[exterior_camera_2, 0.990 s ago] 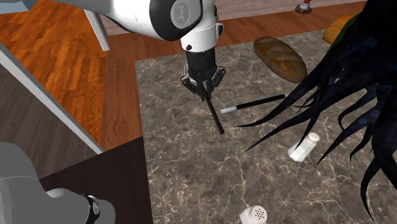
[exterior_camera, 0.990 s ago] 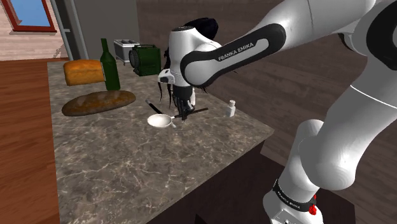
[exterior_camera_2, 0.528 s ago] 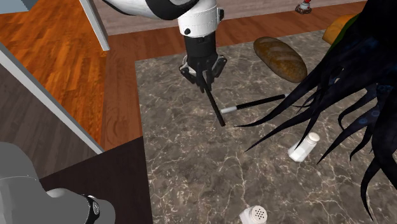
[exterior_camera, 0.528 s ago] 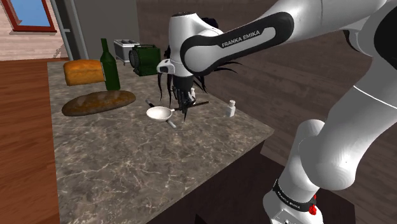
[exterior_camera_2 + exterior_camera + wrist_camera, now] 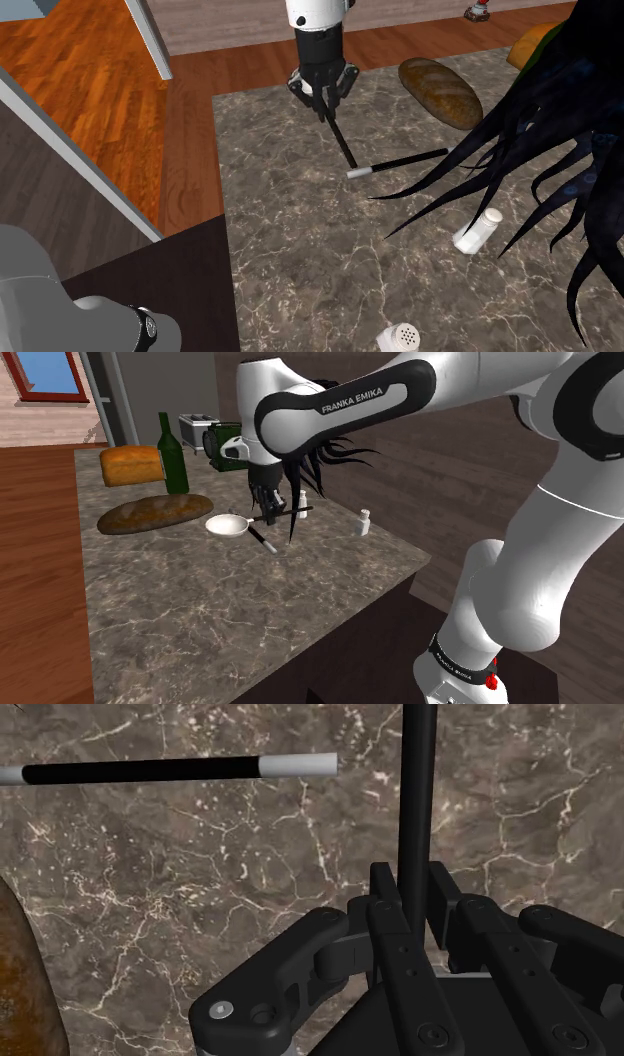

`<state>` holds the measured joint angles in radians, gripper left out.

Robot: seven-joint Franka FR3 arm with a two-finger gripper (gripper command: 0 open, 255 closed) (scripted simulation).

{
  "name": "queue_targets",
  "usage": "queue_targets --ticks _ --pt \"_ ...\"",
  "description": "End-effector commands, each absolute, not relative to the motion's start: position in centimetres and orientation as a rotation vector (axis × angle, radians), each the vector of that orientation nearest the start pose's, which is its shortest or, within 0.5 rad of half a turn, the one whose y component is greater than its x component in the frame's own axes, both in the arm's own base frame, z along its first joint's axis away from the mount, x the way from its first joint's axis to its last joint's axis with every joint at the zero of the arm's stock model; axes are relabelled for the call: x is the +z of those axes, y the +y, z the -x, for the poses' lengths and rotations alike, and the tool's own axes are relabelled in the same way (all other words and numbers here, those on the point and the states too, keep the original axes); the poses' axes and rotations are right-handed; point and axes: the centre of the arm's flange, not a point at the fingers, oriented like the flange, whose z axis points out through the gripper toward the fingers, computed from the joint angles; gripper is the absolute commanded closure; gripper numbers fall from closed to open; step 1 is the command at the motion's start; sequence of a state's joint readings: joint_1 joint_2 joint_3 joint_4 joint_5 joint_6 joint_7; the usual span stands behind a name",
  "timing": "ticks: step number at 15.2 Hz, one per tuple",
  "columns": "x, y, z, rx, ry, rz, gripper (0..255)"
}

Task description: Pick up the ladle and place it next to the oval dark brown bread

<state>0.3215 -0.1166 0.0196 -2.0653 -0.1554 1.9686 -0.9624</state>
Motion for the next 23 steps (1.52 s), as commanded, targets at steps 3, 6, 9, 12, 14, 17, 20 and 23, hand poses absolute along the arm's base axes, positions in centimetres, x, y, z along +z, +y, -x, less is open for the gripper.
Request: queue_targets --ticks 3,6,9,12,14,17,20,23 --pt "48.8 21.1 -52.6 0.042 -2.069 2.553 255" --pt "48.8 24.3 -54.9 0.042 -2.069 2.553 255" --pt "48.8 27.6 -57.1 0.042 -2.069 2.553 255" --pt "48.8 30.8 -59.4 0.042 -2.069 2.553 255" --pt "48.8 33.0 -60.9 0.042 -2.069 2.553 255" --pt "48.8 36.3 -63.2 0.042 -2.069 2.553 255" --pt "47.7 38.0 -64.3 0.042 -2.069 2.553 255" --pt "46.2 38.0 -64.3 0.042 -2.069 2.553 255"
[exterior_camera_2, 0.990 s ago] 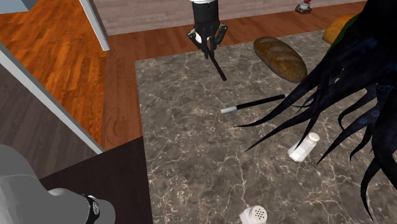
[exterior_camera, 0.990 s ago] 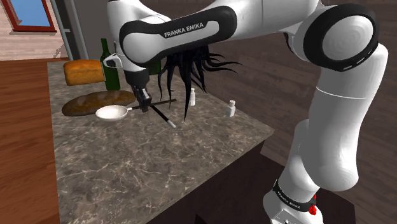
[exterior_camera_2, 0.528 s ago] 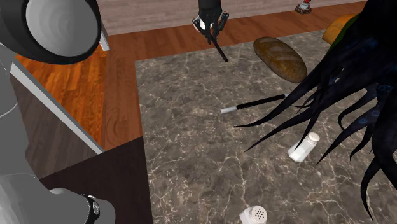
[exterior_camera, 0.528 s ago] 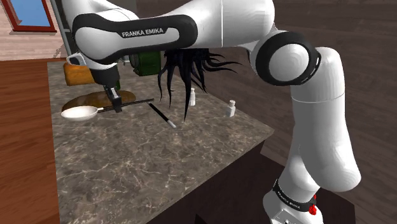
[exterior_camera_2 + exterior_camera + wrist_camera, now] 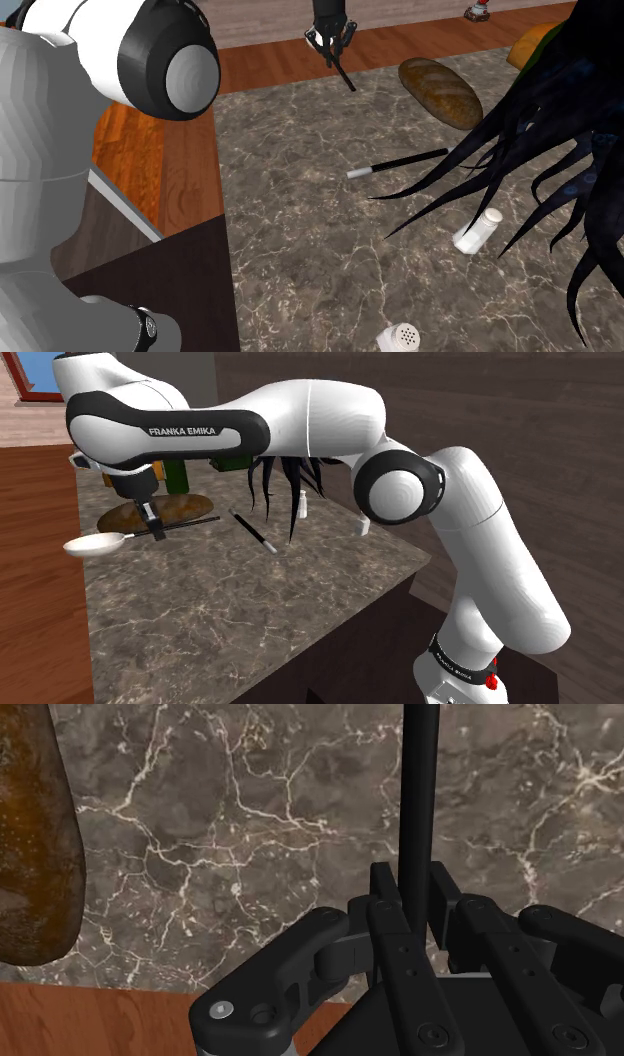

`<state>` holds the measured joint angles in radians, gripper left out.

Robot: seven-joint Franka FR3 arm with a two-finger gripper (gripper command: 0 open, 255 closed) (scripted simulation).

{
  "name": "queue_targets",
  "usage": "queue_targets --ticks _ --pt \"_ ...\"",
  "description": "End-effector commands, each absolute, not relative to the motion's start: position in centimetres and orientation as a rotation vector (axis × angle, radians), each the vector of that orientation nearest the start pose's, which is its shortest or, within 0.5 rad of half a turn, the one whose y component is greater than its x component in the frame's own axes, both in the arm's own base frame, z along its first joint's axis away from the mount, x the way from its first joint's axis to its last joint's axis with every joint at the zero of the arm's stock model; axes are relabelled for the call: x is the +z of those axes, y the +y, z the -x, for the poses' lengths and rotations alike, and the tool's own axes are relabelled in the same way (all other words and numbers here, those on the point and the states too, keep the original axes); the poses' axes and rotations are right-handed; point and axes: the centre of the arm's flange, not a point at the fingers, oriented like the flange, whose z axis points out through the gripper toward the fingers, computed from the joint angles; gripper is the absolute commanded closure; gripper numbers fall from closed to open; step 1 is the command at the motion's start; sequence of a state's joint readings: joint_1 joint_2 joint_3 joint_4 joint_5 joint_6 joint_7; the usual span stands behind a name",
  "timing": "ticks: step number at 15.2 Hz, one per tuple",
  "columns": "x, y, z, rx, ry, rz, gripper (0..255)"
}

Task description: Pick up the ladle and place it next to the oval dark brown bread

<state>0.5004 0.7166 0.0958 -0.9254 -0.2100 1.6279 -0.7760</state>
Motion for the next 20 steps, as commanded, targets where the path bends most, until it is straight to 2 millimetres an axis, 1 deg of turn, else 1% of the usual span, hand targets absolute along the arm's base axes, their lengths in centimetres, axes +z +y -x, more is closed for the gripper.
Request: queue_targets --ticks 1,20 --pt "45.6 38.0 -64.3 0.042 -2.069 2.553 255" --pt "35.6 38.0 -64.3 0.042 -2.069 2.553 255"
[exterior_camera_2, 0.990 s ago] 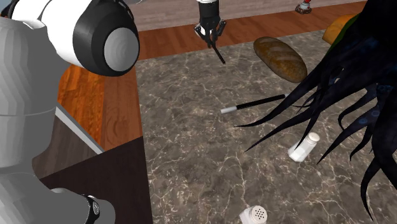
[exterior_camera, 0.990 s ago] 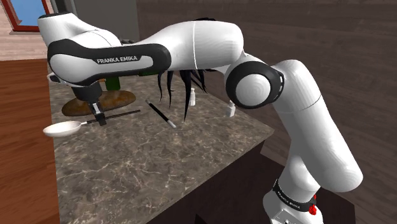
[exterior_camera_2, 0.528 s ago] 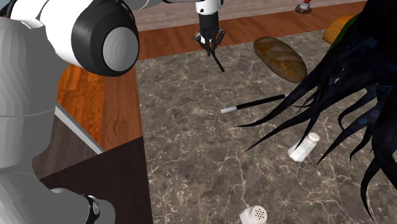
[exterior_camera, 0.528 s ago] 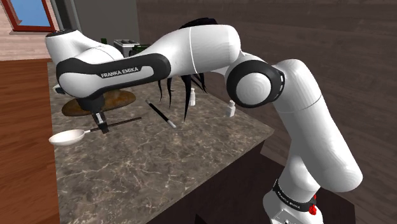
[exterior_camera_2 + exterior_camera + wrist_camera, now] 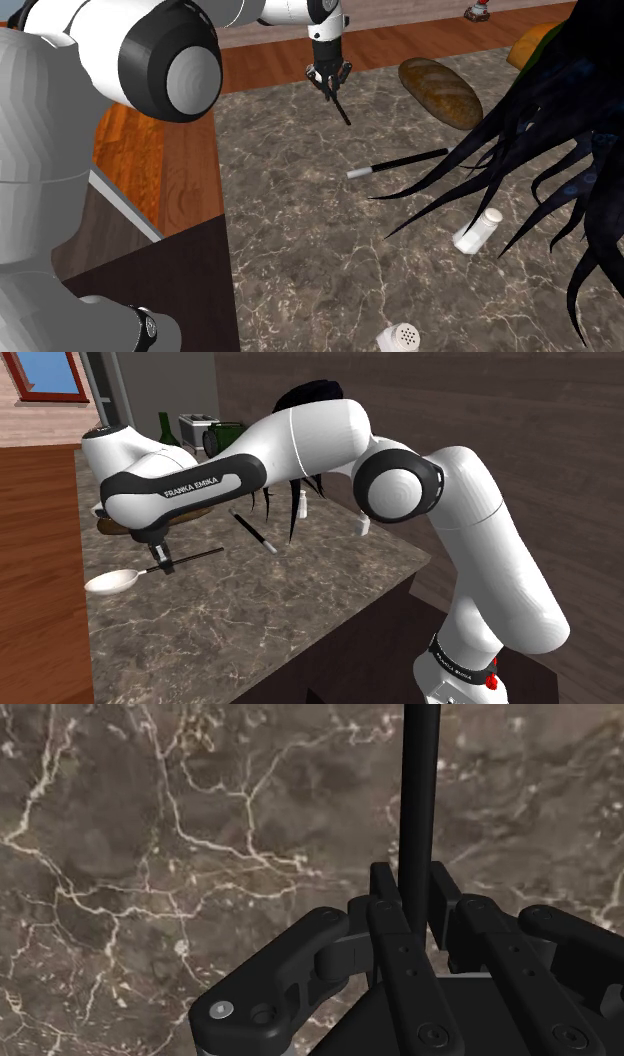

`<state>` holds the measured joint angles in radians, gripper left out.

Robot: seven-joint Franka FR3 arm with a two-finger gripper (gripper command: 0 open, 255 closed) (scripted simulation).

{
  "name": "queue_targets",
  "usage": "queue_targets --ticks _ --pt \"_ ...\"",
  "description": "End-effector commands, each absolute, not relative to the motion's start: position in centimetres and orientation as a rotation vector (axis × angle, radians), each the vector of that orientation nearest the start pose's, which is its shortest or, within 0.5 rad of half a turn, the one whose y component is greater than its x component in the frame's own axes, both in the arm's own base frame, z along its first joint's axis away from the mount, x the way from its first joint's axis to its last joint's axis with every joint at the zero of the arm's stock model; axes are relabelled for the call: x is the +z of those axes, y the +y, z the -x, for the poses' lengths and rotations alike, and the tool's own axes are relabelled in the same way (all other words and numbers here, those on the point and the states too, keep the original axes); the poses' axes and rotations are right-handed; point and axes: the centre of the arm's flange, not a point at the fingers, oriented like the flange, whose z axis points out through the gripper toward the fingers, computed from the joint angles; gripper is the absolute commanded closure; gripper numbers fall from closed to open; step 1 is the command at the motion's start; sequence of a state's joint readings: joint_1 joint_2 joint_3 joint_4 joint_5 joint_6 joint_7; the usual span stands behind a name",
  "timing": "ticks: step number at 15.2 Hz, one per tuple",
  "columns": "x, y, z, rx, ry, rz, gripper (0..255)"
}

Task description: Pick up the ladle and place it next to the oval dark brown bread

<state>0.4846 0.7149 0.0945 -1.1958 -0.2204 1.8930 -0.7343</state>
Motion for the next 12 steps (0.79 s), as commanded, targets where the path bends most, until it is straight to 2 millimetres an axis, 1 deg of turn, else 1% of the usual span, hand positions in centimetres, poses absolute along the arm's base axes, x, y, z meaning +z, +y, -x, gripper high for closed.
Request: queue_targets --ticks 1,2,10,11,12 --pt "35.07 37.95 -64.32 0.042 -2.069 2.553 255" --pt "34.52 37.95 -64.32 0.042 -2.069 2.553 255" --pt "34.52 37.95 -64.32 0.042 -2.069 2.553 255" --pt "34.51 37.95 -64.32 0.042 -2.069 2.553 0" --pt "34.51 37.95 -64.32 0.042 -2.069 2.553 0"
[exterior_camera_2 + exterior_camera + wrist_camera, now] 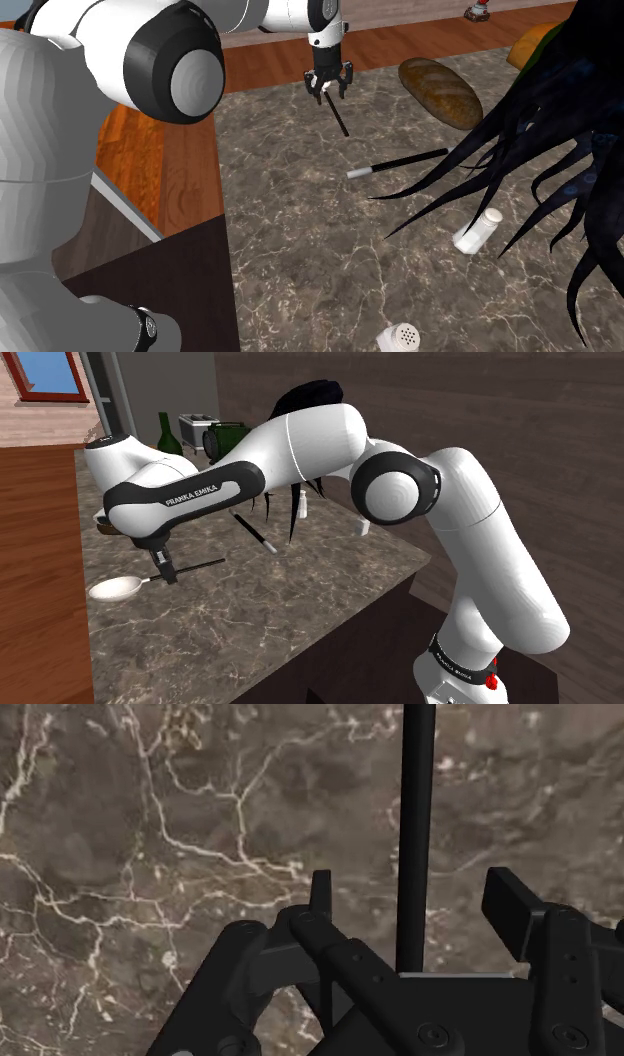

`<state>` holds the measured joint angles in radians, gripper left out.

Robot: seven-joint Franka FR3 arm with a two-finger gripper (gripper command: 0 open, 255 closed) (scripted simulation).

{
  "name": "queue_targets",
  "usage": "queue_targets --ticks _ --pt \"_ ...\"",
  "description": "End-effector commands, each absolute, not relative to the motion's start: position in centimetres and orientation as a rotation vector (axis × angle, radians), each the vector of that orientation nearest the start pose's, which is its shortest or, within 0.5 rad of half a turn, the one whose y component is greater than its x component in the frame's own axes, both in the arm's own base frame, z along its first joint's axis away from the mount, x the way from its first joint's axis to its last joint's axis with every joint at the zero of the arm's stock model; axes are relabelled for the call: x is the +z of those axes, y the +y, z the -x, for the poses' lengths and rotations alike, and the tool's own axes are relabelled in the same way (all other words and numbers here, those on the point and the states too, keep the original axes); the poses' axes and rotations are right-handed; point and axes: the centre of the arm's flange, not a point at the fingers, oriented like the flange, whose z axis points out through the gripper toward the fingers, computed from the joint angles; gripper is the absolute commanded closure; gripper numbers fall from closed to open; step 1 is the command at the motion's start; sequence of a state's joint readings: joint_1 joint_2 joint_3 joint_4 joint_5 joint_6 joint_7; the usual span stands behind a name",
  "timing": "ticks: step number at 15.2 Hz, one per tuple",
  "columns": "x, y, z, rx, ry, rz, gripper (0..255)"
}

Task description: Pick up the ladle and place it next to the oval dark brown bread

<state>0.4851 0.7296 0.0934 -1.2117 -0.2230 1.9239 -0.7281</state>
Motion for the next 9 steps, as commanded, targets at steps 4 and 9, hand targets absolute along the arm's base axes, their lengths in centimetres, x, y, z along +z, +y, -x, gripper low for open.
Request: queue_targets --ticks 4,9 --pt "34.5 38.0 -64.3 0.042 -2.069 2.553 0" --pt "39.5 38.6 -64.0 0.042 -2.069 2.553 0"
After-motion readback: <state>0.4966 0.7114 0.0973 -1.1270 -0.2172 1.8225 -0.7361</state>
